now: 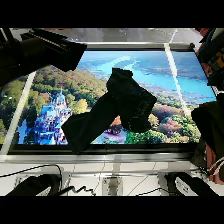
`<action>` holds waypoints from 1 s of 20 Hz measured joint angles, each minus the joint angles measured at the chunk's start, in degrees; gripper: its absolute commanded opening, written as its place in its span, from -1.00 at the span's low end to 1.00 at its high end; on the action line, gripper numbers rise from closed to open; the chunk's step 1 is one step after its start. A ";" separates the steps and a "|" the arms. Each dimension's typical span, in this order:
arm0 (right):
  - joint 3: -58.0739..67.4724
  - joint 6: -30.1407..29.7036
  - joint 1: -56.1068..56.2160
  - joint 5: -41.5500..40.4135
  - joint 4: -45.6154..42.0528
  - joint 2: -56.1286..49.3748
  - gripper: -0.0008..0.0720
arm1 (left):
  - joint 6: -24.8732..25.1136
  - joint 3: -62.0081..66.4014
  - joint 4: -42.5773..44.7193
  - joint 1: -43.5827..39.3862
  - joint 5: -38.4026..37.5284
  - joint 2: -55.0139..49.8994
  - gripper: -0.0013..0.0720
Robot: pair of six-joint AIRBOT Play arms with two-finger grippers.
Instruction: Fold the clothes and pants, and hang the long-sleeved shirts on hangers.
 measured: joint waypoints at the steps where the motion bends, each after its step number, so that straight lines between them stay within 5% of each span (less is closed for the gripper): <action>1: 0.00 0.00 0.00 0.00 0.00 0.00 -0.87 | 0.00 0.00 0.00 0.00 0.00 0.00 0.97; 20: -7.80 -3.41 0.00 -2.43 3.52 -1.29 -0.88 | -0.02 0.00 -0.50 0.00 -0.20 0.02 0.97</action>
